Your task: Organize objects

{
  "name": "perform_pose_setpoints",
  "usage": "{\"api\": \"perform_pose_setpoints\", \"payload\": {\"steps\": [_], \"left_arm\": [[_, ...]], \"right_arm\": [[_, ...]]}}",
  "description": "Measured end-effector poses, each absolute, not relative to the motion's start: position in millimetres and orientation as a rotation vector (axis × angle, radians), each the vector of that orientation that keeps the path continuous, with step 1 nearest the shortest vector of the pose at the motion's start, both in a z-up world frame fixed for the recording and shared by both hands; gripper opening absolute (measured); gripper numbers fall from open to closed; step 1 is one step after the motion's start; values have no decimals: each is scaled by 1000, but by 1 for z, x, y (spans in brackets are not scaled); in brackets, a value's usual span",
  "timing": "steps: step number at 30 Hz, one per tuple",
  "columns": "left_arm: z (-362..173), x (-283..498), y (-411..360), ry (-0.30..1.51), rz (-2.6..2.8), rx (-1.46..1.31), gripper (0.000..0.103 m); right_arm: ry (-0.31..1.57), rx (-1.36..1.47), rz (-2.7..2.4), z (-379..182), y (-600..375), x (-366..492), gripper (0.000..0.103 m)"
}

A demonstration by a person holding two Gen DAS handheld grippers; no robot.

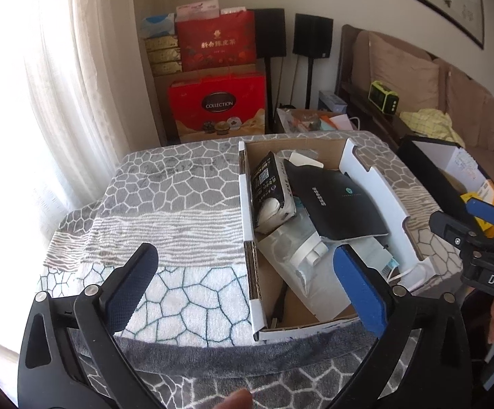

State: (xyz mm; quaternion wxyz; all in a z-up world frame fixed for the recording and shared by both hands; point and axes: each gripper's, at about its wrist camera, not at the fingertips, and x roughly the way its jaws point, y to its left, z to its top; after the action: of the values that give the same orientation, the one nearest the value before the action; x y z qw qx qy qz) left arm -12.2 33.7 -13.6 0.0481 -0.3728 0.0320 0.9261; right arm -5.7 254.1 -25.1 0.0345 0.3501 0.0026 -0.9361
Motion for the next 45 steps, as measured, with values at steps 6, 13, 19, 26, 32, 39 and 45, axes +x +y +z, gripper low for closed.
{"api": "perform_pose_setpoints", "payload": {"steps": [6, 13, 19, 26, 32, 39, 45], "left_arm": [[-27, 1, 29, 15, 2810, -1161, 103], [-31, 17, 25, -17, 2842, -1160, 103], [-33, 25, 27, 1, 2847, -1159, 103], [-31, 27, 25, -9, 2854, -1177, 103], [-30, 27, 25, -15, 2855, -1190, 103], [-32, 25, 26, -2, 2848, -1207, 103], [-31, 25, 25, 6, 2857, -1208, 103]], "right_arm": [[16, 1062, -2895, -33, 250, 12, 102], [-5, 1018, -2948, -35, 245, 37, 102], [4, 1033, -2959, -39, 240, 45, 102], [-1, 1043, -2966, -39, 241, 48, 102], [-9, 1033, -2981, -36, 244, 49, 102], [19, 1005, -2993, -32, 243, 51, 102], [43, 973, -3005, -26, 240, 53, 102]]}}
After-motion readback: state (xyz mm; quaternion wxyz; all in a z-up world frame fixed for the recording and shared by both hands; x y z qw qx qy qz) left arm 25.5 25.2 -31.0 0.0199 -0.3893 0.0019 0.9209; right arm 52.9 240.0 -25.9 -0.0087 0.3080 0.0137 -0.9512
